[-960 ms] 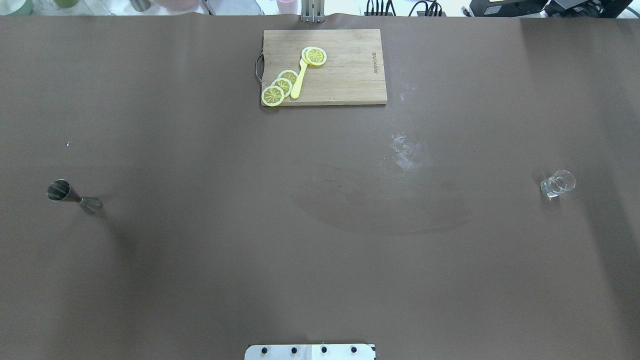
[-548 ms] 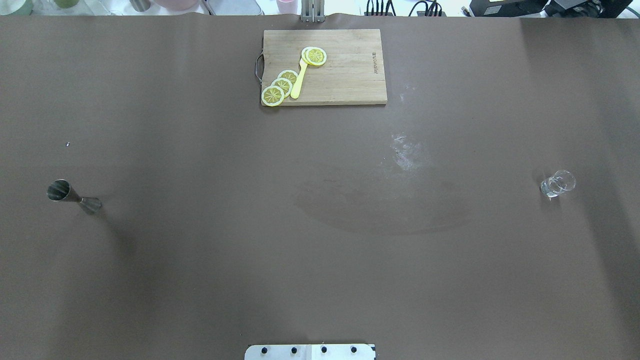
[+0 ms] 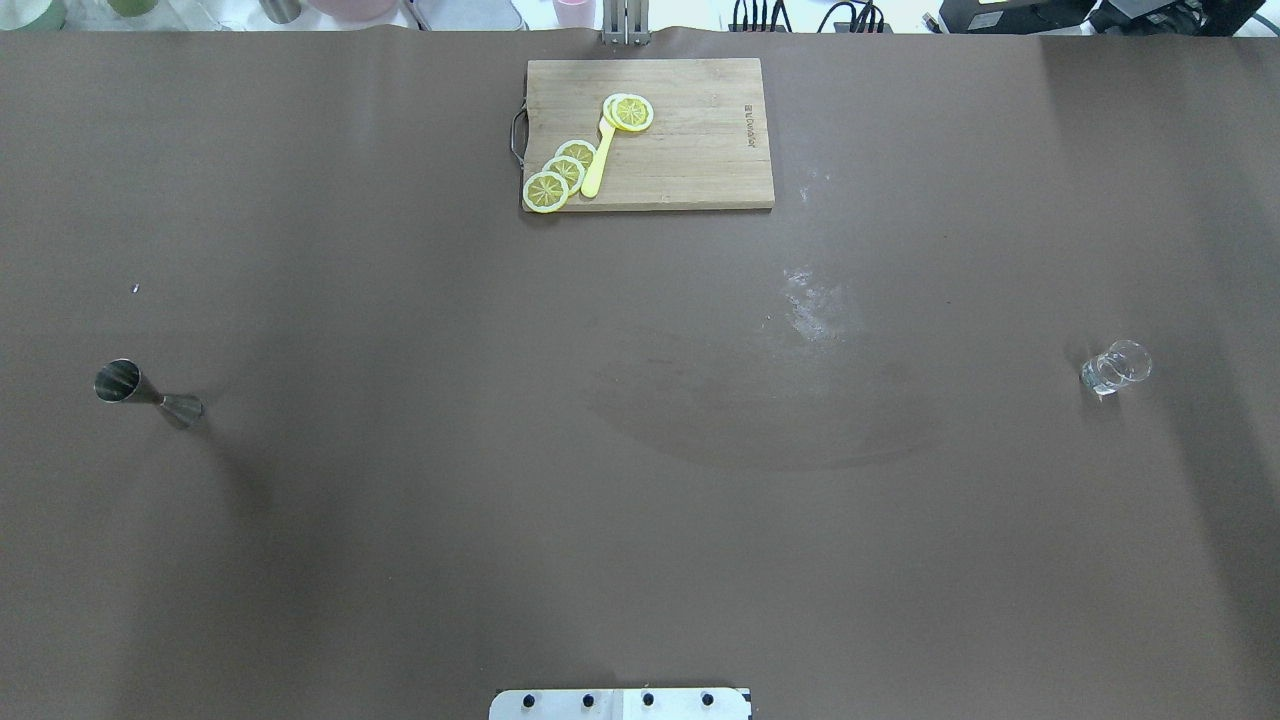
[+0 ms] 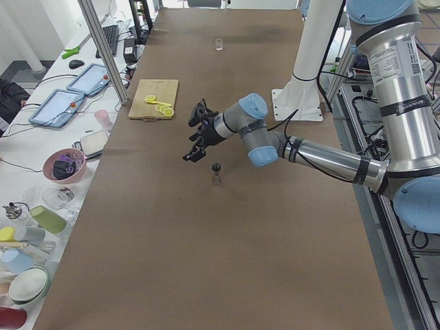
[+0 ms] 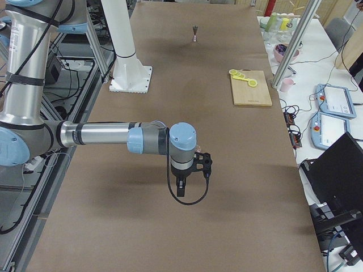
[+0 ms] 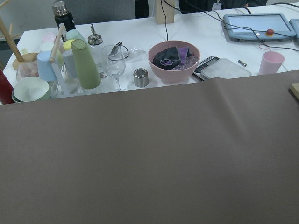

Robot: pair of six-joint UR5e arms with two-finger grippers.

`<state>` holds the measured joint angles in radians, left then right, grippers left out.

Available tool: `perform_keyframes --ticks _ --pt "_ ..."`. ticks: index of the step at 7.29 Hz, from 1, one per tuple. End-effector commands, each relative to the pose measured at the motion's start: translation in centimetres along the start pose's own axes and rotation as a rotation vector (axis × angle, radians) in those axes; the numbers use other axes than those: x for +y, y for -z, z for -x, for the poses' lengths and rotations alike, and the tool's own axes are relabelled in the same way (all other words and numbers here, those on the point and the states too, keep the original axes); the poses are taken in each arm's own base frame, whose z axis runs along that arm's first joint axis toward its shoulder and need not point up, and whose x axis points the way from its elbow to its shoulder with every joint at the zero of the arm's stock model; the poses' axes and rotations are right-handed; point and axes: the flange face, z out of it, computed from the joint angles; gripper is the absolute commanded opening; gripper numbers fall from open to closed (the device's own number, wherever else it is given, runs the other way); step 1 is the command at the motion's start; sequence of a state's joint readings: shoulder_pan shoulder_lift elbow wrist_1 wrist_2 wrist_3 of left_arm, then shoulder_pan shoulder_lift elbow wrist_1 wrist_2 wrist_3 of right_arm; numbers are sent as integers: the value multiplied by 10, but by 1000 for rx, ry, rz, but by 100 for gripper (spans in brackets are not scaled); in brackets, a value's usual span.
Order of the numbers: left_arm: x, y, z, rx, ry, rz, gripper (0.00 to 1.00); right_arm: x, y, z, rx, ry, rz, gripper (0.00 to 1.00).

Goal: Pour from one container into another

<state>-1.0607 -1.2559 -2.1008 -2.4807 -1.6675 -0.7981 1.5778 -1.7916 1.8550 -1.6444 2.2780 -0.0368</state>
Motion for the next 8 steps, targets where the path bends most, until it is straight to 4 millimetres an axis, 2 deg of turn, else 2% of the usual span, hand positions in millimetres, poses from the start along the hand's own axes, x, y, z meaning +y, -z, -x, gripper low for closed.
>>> perform_keyframes --ticks 1,3,6,8 --pt "21 -3 -15 0 -8 -90 96 0 0 1 0 3 0 100" --pt "35 -5 -21 -8 -13 -157 96 -1 2 1 0 4 -4 100" --pt "55 -14 -17 -26 -18 -244 96 0 2 1 0 8 -4 100" --pt "73 -25 -16 -29 -8 -306 96 0 0 0 -2 90 1 100"
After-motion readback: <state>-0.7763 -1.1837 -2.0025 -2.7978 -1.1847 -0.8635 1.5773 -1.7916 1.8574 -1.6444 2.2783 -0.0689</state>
